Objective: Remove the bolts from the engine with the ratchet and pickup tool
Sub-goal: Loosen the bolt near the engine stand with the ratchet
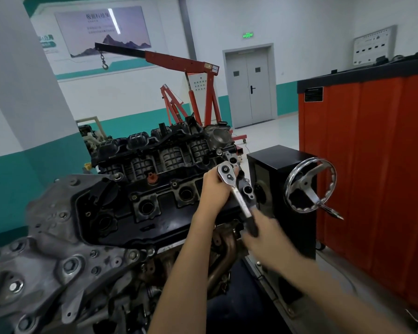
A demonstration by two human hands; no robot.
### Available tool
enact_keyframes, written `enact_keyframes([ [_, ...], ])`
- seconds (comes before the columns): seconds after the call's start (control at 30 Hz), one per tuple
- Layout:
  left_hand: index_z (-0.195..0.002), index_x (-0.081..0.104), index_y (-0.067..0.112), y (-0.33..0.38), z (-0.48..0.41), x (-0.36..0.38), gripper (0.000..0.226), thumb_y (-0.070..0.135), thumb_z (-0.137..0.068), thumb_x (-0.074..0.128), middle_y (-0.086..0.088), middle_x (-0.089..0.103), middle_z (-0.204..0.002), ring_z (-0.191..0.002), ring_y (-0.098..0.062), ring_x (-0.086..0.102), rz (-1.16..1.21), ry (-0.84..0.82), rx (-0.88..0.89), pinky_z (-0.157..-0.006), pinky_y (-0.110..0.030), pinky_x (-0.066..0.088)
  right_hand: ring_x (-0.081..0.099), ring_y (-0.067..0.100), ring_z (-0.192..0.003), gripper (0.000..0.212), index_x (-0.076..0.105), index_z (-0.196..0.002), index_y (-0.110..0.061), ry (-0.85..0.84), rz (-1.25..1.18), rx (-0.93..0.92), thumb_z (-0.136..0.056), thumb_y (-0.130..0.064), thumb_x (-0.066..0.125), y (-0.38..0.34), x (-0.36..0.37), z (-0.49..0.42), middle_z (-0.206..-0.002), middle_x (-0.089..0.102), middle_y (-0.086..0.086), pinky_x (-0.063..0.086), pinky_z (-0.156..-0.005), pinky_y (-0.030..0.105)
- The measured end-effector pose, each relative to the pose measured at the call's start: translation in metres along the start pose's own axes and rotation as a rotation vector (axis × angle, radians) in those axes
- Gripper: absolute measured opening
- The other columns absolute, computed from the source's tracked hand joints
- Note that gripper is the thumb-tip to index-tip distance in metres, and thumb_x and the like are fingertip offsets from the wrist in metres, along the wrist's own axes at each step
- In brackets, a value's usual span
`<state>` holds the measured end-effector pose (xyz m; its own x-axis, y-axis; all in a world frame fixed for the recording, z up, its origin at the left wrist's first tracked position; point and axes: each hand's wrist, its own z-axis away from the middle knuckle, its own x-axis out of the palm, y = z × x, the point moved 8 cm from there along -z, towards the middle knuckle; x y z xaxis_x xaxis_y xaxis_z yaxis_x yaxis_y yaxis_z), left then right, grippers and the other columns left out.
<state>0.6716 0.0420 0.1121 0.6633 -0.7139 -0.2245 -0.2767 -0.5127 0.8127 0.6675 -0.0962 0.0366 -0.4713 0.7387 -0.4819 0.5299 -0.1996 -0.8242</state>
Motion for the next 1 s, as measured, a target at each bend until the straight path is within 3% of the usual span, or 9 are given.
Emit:
enact_keyframes([
  [0.07,-0.061,0.062,0.024,0.004,-0.002,0.004,0.038,0.001,-0.09,0.054,0.009,0.061,-0.064,-0.067,-0.009,0.052,-0.059,-0.033,0.013,-0.068,-0.031,0.045,0.052,0.001,-0.048,0.017,0.053,-0.092,-0.018,-0.122,0.284,-0.075,-0.084,-0.005,0.059,0.004,-0.046,-0.017,-0.066,0.055,-0.002,0.038,-0.044,0.014],
  [0.13,-0.07,0.065,0.013,0.006,-0.003,0.005,0.029,-0.004,-0.087,0.049,0.012,0.062,-0.063,-0.061,-0.001,0.05,-0.093,-0.045,0.024,-0.062,-0.021,0.041,0.053,0.003,-0.053,0.018,0.048,-0.088,-0.023,-0.165,0.63,-0.172,-0.087,-0.01,0.06,-0.009,-0.085,-0.043,-0.068,0.053,-0.005,0.037,-0.048,0.014],
  [0.2,-0.069,0.062,0.022,0.006,-0.001,0.001,0.034,-0.001,-0.09,0.048,0.02,0.054,-0.05,-0.047,0.005,0.043,-0.078,-0.009,0.014,-0.049,-0.009,0.032,0.053,0.011,-0.056,0.011,0.048,-0.09,-0.02,-0.129,0.81,-0.249,-0.088,-0.016,0.058,-0.026,-0.1,-0.061,-0.068,0.053,-0.004,0.038,-0.053,0.022],
  [0.33,-0.065,0.056,0.013,-0.004,0.002,-0.006,0.029,0.003,-0.092,0.052,0.014,0.048,-0.053,-0.05,0.0,0.037,-0.011,0.089,-0.019,-0.055,-0.022,0.032,0.055,0.015,-0.059,0.016,0.045,-0.086,-0.022,-0.008,0.531,-0.143,-0.086,-0.015,0.06,-0.014,-0.07,-0.035,-0.071,0.055,0.002,0.048,-0.053,0.031],
  [0.43,-0.061,0.063,0.032,0.002,0.007,0.003,0.042,0.003,-0.091,0.057,0.02,0.054,-0.053,-0.053,0.007,0.045,0.019,0.096,0.035,-0.056,-0.012,0.037,0.049,0.01,-0.049,0.012,0.051,-0.089,-0.016,0.063,0.007,-0.007,-0.085,-0.009,0.06,-0.002,-0.011,0.004,-0.064,0.054,0.003,0.04,-0.045,0.023],
  [0.53,-0.055,0.056,0.044,0.007,0.011,0.007,0.054,0.006,-0.092,0.06,0.021,0.053,-0.053,-0.054,0.005,0.043,0.008,0.094,0.08,-0.057,-0.012,0.036,0.045,0.005,-0.047,0.013,0.05,-0.085,-0.017,0.124,-0.219,0.077,-0.083,-0.007,0.057,-0.004,0.03,0.011,-0.063,0.05,0.003,0.037,-0.044,0.019],
  [0.67,-0.061,0.06,0.044,0.011,0.009,0.001,0.048,0.006,-0.091,0.061,0.021,0.058,-0.06,-0.061,0.005,0.051,-0.047,0.009,0.094,-0.063,-0.014,0.042,0.045,0.004,-0.047,0.021,0.051,-0.079,-0.022,0.014,0.019,-0.023,-0.082,-0.002,0.056,-0.003,-0.01,-0.003,-0.063,0.051,0.001,0.039,-0.046,0.02],
  [0.87,-0.068,0.057,0.033,0.021,0.003,-0.002,0.042,-0.004,-0.089,0.054,0.018,0.056,-0.057,-0.057,0.002,0.047,-0.038,-0.09,0.13,-0.059,-0.014,0.036,0.054,0.013,-0.059,0.013,0.05,-0.098,-0.022,-0.159,0.814,-0.258,-0.089,-0.016,0.057,-0.029,-0.093,-0.066,-0.067,0.048,-0.008,0.035,-0.052,0.02],
  [1.0,-0.078,0.064,0.033,0.016,0.008,-0.002,0.039,-0.001,-0.093,0.052,0.025,0.06,-0.061,-0.062,0.011,0.053,0.023,-0.027,0.107,-0.062,-0.006,0.038,0.047,0.006,-0.053,0.013,0.049,-0.089,-0.025,-0.075,0.764,-0.241,-0.088,-0.015,0.058,-0.025,-0.09,-0.057,-0.064,0.046,-0.007,0.031,-0.048,0.019],
])
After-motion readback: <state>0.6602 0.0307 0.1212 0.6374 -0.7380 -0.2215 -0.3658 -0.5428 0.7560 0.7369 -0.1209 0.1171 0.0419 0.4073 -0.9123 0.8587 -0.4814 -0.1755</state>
